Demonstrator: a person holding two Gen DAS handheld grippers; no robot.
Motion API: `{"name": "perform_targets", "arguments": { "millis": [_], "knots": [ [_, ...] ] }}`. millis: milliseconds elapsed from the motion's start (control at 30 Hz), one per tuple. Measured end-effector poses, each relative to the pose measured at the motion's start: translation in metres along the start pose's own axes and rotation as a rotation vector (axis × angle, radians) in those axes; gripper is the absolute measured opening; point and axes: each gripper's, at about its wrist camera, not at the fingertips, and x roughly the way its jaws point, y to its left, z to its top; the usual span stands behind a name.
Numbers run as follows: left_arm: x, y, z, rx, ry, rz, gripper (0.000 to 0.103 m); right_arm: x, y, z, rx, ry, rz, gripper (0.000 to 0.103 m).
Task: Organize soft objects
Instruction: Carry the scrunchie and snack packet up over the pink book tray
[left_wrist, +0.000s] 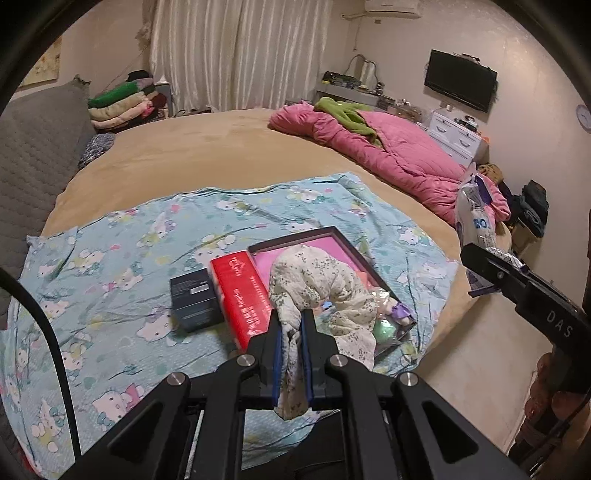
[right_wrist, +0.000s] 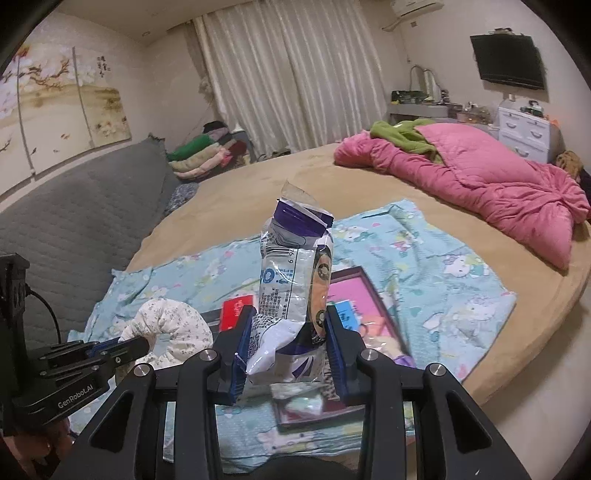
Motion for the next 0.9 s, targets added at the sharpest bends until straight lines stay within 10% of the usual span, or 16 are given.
{"name": "perform_targets", "arguments": {
  "millis": [900],
  "knots": [
    [0.134, -0.071, -0.017, 0.081, 0.179, -0.084, 0.009, 0.061, -0.089, -0.033, 0.062, 0.131, -0.129, 0.037]
  ]
}}
